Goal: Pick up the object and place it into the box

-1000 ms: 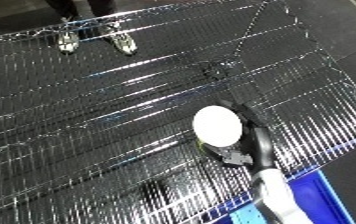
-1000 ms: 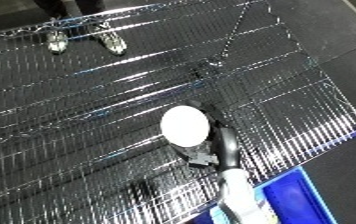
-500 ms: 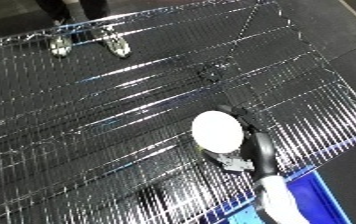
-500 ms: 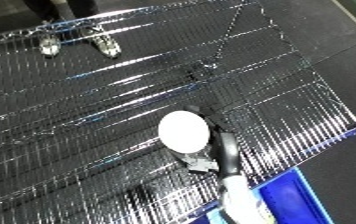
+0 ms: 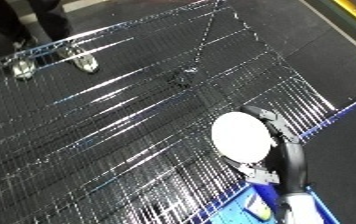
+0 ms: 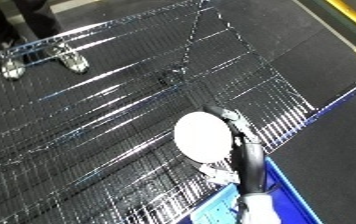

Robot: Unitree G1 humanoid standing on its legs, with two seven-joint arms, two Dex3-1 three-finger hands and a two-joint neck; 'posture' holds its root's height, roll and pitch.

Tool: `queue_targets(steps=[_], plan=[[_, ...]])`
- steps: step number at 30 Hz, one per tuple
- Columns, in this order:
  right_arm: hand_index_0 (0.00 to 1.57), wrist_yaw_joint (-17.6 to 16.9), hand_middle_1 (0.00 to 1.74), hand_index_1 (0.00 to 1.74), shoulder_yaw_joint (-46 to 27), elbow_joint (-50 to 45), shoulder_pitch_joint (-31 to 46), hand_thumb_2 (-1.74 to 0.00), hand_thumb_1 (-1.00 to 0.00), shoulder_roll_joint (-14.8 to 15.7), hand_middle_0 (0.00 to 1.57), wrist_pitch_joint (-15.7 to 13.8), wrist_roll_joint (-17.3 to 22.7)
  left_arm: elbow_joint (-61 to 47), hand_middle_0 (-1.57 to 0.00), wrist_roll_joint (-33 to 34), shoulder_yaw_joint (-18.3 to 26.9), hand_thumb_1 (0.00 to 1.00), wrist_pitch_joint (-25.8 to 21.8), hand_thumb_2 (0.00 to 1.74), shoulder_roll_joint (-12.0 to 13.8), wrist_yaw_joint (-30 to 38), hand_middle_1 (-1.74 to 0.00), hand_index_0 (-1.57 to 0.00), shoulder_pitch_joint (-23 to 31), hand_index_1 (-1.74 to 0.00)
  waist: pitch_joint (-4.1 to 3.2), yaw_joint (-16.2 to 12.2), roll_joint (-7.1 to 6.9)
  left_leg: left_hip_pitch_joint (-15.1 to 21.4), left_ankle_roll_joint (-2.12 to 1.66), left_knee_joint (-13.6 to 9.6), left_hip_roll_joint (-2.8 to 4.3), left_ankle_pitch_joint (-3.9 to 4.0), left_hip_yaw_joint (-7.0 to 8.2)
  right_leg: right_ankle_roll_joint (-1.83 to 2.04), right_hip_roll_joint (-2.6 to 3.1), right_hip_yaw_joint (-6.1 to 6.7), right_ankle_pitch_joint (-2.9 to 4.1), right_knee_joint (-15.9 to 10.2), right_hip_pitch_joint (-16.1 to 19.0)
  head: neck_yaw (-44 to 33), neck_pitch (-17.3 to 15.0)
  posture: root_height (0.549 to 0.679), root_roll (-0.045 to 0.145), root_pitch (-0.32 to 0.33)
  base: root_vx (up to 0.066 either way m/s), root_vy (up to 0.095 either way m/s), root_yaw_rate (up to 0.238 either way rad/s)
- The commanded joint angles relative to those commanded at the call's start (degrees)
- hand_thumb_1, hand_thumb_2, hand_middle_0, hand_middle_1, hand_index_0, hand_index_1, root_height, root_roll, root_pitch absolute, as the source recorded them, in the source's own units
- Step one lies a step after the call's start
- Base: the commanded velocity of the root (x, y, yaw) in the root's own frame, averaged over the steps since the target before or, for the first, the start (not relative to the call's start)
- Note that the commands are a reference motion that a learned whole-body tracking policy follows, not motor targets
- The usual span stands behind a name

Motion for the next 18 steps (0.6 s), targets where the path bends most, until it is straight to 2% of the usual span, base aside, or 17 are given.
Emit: queue_targets(steps=[3, 4, 9, 14, 18], plan=[[0.86, -1.00, 0.96, 0.96, -1.31, -1.15, 2.19, -0.96, -0.55, 0.15, 0.86, 0.53, 0.36, 0.40, -1.57, 0.32, 0.29, 1.00, -0.13, 1.74, -0.49, -0.28, -1.74, -1.57, 0.35, -1.74, 0.00, -1.11, 0.14, 1.60, -0.13, -0.40, 0.35, -0.20, 0.66, 0.07, -0.23, 0.40, -0.03, -0.57, 1.18, 0.96, -0.15, 0.651, 0.071, 0.061, -0.037, 0.097, -0.231], [0.86, -1.59, 0.96, 0.96, -3.00, -2.26, 5.29, -0.96, -0.55, 0.34, 0.86, 0.79, 1.28, 0.68, -1.57, 0.70, 0.57, 1.00, -0.40, 1.74, -0.88, -0.50, -1.74, -1.57, 1.04, -1.74, 0.00, -2.30, 0.31, 3.32, -0.23, -0.81, 0.74, -0.43, 1.41, 0.19, -0.50, 0.80, -0.01, -1.21, 2.41, 1.90, -0.70, 0.652, 0.074, 0.048, -0.013, 0.109, -0.253], [0.86, -2.01, 0.96, 0.96, -7.03, -3.64, 13.72, -0.96, -0.55, 1.20, 0.86, -0.79, 2.56, 1.26, -1.57, 0.68, 1.27, 1.00, -1.84, 1.74, -1.74, -1.10, -1.74, -1.57, 2.88, -1.74, 0.00, -5.31, 0.86, 7.32, -0.34, -2.18, 1.61, -0.84, 3.64, 0.70, -1.07, 1.90, 0.55, -3.48, 5.04, 4.33, -2.04, 0.656, 0.079, 0.025, -0.005, 0.104, -0.254], [0.86, -1.64, 0.96, 0.96, -10.39, -2.88, 20.10, -0.96, -0.55, 1.76, 0.86, -3.73, 5.31, 2.33, -1.57, 0.32, 1.50, 1.00, -3.59, 1.74, -2.69, -1.55, -1.74, -1.57, 3.78, -1.74, 0.00, -8.22, 1.37, 10.10, -0.31, -3.01, 2.25, -1.30, 5.65, 1.21, -1.12, 3.08, 0.88, -5.02, 6.43, 5.88, -2.67, 0.657, 0.082, 0.012, -0.014, 0.080, -0.244], [0.86, -0.85, 0.96, 0.96, -12.23, -0.45, 22.93, -0.96, -0.55, 2.05, 0.86, -5.43, 7.61, 3.55, -1.57, 0.12, 1.39, 1.00, -4.85, 1.74, -3.50, -1.75, -1.74, -1.57, 3.85, -1.74, 0.00, -10.09, 1.76, 11.55, -0.30, -3.09, 2.50, -1.62, 6.82, 1.35, -0.92, 3.90, 0.98, -5.84, 7.10, 6.57, -4.27, 0.658, 0.085, 0.005, -0.002, 0.069, -0.213]])
